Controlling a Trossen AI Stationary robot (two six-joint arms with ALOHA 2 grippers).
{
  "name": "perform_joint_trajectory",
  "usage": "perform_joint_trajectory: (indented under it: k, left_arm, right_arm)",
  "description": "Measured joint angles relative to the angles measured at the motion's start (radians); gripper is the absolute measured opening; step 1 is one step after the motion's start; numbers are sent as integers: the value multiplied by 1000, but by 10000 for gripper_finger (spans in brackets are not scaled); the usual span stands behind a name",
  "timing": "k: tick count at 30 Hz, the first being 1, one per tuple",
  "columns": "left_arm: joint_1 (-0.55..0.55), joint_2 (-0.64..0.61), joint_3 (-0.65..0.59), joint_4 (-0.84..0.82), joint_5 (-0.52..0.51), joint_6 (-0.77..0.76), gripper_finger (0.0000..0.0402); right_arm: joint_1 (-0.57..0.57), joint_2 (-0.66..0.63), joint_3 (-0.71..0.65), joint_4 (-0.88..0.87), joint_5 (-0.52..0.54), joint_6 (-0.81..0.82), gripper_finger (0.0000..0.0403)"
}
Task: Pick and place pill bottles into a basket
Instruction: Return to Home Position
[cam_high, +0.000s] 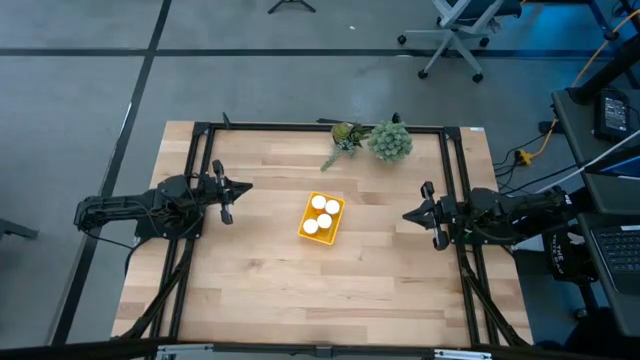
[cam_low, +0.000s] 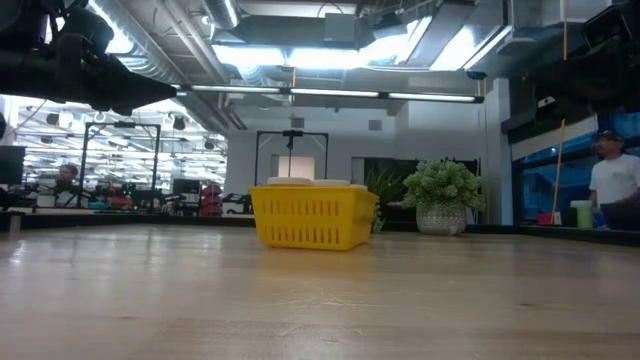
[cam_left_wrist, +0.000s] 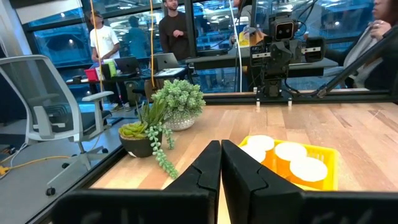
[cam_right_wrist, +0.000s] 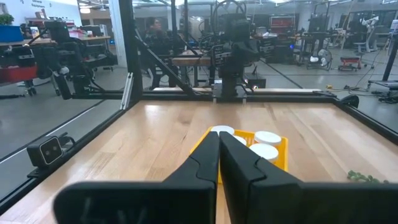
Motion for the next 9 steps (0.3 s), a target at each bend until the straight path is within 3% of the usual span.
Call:
perform_joint_trajectory:
  k: [9]
  left_arm:
    - [0,0,0,0,0,0,12]
  right_arm:
    - [0,0,0,0,0,0,17]
